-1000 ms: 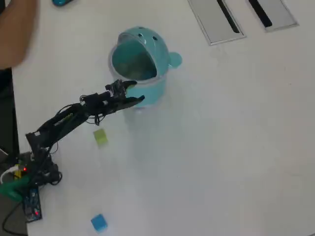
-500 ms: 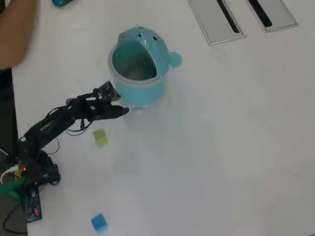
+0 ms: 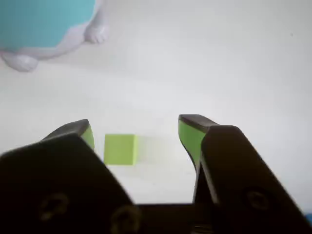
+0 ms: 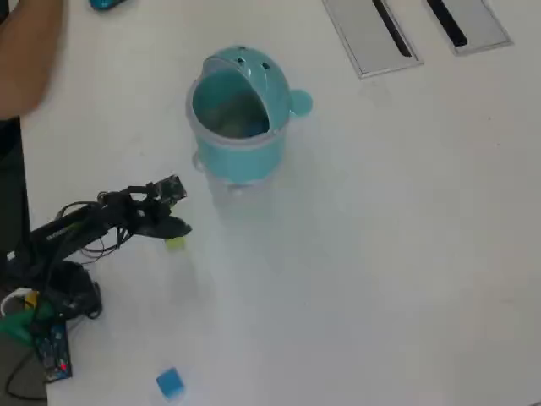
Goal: Grasp RGB lego blocks and put them in the bin one by one.
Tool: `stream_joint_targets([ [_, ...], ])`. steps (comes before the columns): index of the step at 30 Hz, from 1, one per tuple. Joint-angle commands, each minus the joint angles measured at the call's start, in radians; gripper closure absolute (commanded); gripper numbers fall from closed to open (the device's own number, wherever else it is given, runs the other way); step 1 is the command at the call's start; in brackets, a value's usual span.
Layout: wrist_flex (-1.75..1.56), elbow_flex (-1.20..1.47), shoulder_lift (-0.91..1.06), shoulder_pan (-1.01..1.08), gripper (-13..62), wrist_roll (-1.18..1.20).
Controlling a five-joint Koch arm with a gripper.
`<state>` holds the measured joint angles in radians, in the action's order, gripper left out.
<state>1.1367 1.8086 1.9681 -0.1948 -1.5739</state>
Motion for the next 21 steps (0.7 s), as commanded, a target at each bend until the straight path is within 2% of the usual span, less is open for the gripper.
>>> stream_joint_targets([
  [1,0.064,-0.015,0.067,-0.006,16.2,-0.017],
  [8,0.13,0.124,0.163,-0.054,15.7,-0.015],
  [21,0.08,0.253,0.15,-0.141,15.6,-0.014],
])
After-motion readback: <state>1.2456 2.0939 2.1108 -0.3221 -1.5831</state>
